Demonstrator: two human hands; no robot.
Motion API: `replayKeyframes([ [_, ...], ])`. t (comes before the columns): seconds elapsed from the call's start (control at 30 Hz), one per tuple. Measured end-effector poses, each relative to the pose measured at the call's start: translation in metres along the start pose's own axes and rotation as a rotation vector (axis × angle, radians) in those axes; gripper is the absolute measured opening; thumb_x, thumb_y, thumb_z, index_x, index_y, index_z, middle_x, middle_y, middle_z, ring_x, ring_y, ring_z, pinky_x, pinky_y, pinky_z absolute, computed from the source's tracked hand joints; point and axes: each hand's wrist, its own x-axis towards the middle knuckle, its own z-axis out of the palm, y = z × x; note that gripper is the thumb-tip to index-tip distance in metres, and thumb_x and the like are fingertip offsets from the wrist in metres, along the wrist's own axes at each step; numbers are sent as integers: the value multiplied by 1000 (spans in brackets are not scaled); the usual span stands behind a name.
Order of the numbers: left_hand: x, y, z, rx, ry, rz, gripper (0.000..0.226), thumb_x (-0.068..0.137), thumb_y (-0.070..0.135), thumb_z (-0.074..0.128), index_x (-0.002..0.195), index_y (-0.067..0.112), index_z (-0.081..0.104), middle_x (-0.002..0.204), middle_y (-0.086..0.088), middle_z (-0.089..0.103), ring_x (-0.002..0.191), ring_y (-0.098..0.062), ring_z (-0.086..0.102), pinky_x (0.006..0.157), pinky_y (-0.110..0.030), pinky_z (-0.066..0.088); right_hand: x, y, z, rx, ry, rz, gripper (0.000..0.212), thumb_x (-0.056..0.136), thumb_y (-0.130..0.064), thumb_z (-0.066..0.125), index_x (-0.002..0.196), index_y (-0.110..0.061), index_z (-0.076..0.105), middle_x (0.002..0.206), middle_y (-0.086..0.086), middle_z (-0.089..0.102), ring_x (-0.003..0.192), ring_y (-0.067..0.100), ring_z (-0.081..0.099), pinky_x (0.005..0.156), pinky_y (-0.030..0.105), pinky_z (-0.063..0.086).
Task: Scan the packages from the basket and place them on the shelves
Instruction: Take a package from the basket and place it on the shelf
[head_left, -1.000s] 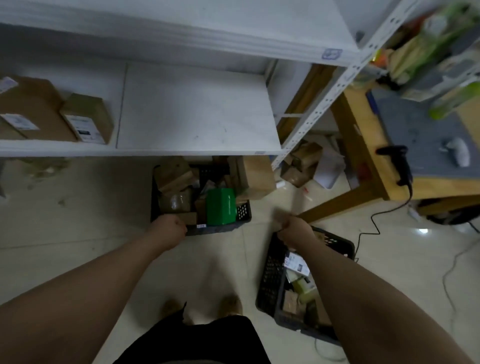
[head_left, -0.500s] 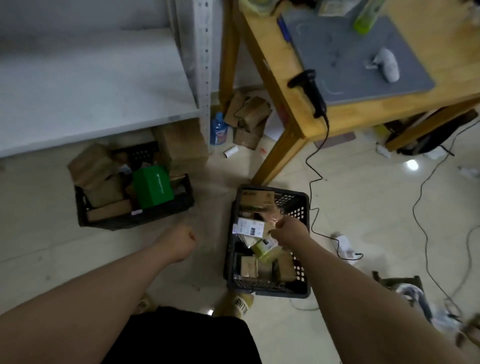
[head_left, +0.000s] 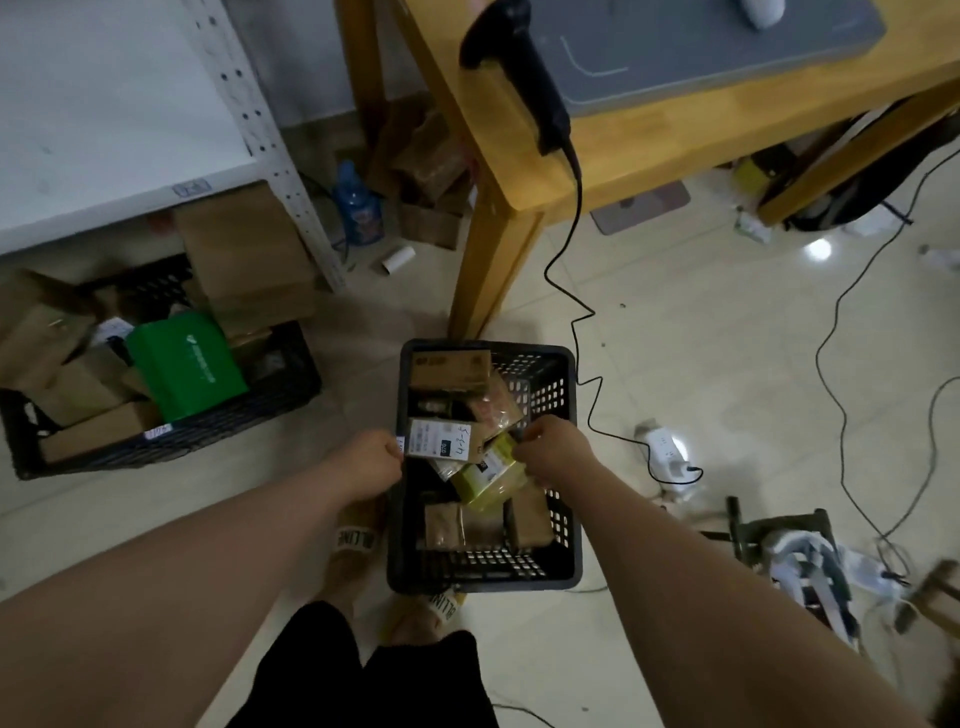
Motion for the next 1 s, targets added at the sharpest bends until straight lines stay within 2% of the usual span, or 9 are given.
replayKeyframes([
  [0.17, 89, 14, 8, -71, -8, 19, 21, 88, 7, 69, 105, 13, 58, 91, -1, 56, 79, -9, 53, 60, -21, 42, 76, 2, 14, 92, -27, 34, 14, 91, -16, 64, 103, -10, 66, 88, 6, 67, 88, 25, 68, 85, 43, 61],
  [0.3, 167, 18, 16, -175, -48, 19, 66, 87, 5, 70, 145, 9, 38, 118, -5, 54, 102, -19, 56, 84, -31, 51, 148, -2, 32, 134, -30, 10, 34, 93, -27, 66, 122, -12, 63, 109, 7, 68, 99, 23, 67, 91, 41, 57],
  [0.37, 202, 19, 21, -156, -33, 43, 69, 90, 5, 66, 150, 11, 33, 135, -10, 51, 115, -24, 55, 96, -36, 52, 181, -6, 47, 86, -62, -58, 31, 95, -30, 60, 122, -14, 65, 111, 6, 68, 102, 23, 65, 95, 44, 55],
  [0.43, 233, 15, 27, -154, -13, 47, 61, 91, 5, 63, 145, 12, 37, 133, -11, 53, 116, -25, 55, 100, -39, 51, 221, -8, 67, -51, -81, -149, 31, 94, -34, 57, 123, -23, 62, 119, 7, 66, 110, 28, 63, 98, 45, 52],
  [0.53, 271, 8, 36, -134, 15, 47, 41, 93, 5, 58, 131, 11, 43, 121, -8, 55, 109, -25, 56, 96, -37, 51, 282, 0, 97, -202, -129, -155, 52, 90, -38, 57, 141, -34, 44, 143, 14, 47, 130, 38, 49, 108, 50, 43],
  [0.7, 304, -3, 45, -132, 59, 28, 59, 91, 8, 60, 145, 12, 38, 124, -10, 52, 110, -26, 55, 85, -31, 50, 293, 2, 104, -279, -174, -152, 79, 96, -29, 56, 157, -47, 10, 167, 10, 6, 150, 41, 18, 120, 56, 26],
  [0.8, 309, -4, 47, -149, 74, -16, 71, 85, 14, 63, 149, 15, 31, 132, -10, 51, 119, -29, 52, 99, -43, 52, 290, 15, 105, -190, -84, -155, 72, 96, -27, 58, 155, -41, 19, 159, 10, 33, 140, 36, 39, 113, 52, 40],
  [0.87, 313, -3, 51, -160, 108, -34, 76, 83, 18, 63, 150, 17, 28, 136, -10, 48, 124, -32, 47, 102, -48, 49, 286, 21, 100, -89, -25, -132, 54, 94, -26, 56, 144, -30, 35, 136, 9, 57, 120, 32, 57, 101, 48, 50],
  [1.0, 314, 5, 59, -195, 118, -57, 64, 80, 21, 60, 139, 21, 37, 127, -10, 53, 120, -32, 50, 100, -50, 49, 282, 18, 91, -72, -11, -77, 42, 95, -27, 52, 135, -23, 41, 119, 9, 64, 110, 32, 62, 93, 45, 53],
])
